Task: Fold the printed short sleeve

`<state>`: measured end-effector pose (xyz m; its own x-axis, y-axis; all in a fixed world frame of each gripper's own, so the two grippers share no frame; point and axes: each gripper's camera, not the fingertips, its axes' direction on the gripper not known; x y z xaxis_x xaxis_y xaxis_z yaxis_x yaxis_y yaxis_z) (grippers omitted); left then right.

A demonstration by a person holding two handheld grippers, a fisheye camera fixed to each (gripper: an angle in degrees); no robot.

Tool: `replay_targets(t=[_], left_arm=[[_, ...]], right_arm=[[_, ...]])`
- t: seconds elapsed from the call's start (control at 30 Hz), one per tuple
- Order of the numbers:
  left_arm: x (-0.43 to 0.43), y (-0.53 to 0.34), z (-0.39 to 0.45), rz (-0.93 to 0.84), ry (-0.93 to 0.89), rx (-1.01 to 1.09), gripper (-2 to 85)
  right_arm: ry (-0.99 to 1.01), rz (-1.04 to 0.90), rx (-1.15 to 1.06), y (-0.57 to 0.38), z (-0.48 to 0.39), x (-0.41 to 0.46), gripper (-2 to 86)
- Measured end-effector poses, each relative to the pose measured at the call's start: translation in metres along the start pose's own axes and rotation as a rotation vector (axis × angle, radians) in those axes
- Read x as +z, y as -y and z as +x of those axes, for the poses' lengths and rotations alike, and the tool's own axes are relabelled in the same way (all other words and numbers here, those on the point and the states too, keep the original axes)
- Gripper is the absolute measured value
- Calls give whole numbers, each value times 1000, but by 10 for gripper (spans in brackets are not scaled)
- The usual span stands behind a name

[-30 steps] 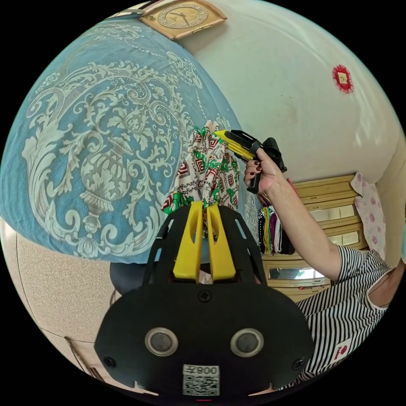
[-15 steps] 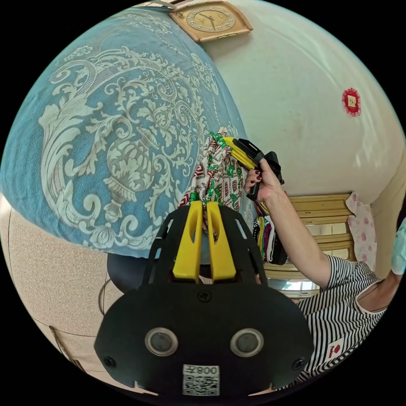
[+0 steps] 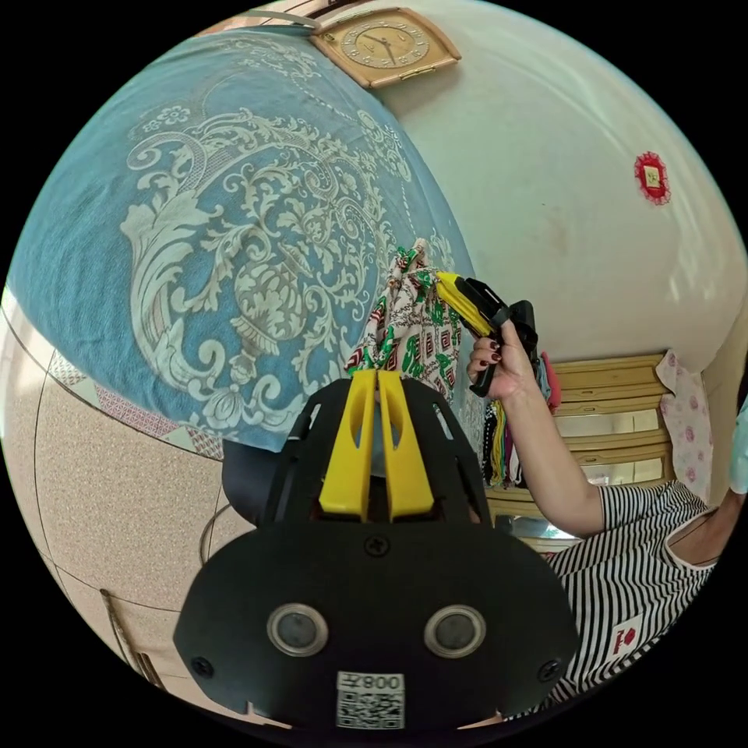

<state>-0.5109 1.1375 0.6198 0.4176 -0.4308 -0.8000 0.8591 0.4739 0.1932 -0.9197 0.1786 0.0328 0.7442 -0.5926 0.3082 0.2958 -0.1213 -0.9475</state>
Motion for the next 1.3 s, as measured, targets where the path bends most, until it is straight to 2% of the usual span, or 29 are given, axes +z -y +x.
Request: replay_targets(t=[0.27, 0.43, 0.6, 0.7, 0.8, 0.93, 1.13, 1.3], left_arm=[[12, -6, 22, -13, 48, 85, 4], [5, -16, 41, 56, 134, 147, 4], [4, -27, 46, 52, 234, 149, 4], [0, -27, 43, 72, 198, 126, 5], [3, -17, 48, 55, 169, 140, 9], [19, -3, 52, 9, 206, 162, 10], [21, 7, 50, -21, 201, 122, 4], [17, 11, 54, -38, 192, 118, 3]], right_arm=[[-44, 31, -15, 40, -20, -31, 30], [-55, 45, -55, 34, -37, -49, 23], [-83, -167, -152, -4, -64, -7, 7], [-162, -264, -140, -11, -69, 20, 3], [-113, -253, -115, -12, -76, 18, 2], [-165, -240, -154, -26, -101, 1, 4], [-207, -191, -183, -106, -131, -55, 20], [-404, -280, -270, -209, -174, -65, 52]])
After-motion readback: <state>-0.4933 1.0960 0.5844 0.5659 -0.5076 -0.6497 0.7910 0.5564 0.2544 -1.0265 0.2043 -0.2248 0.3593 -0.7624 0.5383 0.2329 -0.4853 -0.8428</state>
